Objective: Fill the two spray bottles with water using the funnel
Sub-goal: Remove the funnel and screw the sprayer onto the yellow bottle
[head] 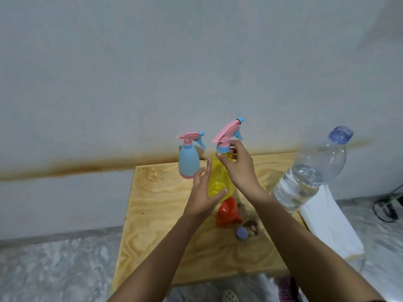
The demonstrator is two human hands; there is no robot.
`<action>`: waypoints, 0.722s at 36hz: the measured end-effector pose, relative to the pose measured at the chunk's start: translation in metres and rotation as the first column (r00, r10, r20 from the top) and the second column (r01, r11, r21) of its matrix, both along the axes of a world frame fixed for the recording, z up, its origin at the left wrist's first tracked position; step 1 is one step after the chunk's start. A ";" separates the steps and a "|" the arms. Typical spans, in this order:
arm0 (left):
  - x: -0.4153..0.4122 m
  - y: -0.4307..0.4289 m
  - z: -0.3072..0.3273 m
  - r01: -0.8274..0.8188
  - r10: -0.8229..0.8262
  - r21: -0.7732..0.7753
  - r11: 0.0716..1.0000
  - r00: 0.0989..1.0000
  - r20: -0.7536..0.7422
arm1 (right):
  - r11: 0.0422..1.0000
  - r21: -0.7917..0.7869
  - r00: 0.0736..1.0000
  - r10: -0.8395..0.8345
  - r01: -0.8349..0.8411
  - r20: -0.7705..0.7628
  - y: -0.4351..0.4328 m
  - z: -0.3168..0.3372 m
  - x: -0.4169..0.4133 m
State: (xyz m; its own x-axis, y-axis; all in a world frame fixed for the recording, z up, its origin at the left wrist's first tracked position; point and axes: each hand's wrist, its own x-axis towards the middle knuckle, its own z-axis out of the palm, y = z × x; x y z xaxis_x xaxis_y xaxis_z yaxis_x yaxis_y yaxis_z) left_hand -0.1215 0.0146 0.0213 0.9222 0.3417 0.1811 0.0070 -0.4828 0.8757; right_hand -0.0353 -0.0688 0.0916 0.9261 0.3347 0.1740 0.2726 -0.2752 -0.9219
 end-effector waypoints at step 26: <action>0.173 0.017 -0.046 0.113 -0.114 -0.046 0.992 0.993 -0.016 | 0.986 -0.097 0.985 -0.123 0.135 0.122 -0.003 -0.082 0.132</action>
